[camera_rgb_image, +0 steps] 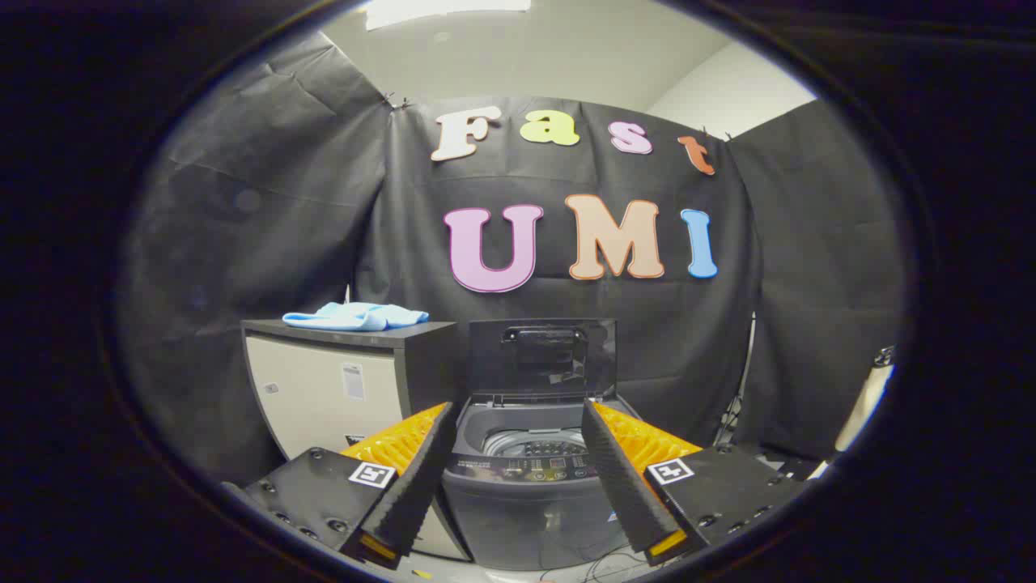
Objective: Put the clothes into the washing machine and then close the washing machine lid.
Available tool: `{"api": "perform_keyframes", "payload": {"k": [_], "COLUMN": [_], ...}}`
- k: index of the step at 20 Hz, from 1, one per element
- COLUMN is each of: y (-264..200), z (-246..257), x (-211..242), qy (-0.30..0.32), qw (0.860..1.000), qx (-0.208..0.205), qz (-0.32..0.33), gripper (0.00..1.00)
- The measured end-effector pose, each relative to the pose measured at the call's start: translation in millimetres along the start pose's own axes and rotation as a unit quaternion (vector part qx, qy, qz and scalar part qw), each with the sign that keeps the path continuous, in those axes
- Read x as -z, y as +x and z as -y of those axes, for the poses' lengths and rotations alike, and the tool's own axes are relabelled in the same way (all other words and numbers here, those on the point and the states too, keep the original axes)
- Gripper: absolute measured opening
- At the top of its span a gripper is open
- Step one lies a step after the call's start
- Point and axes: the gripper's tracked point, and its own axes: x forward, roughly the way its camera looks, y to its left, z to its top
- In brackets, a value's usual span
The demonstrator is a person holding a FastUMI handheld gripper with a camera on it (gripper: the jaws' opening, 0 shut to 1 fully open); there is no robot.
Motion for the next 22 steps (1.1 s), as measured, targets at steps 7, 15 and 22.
{"api": "perform_keyframes", "payload": {"k": [7,15,22], "y": [2.4,22.0,41.8], "z": [11.2,2.1,-44.0], "x": [8.7,20.3,-5.8], "qy": [-0.002,0.007,-0.008], "qw": [1.000,1.000,1.000], "qx": [0.010,0.022,0.007], "qz": [0.003,0.001,-0.002], "gripper": [0.98,0.97,0.97]}}
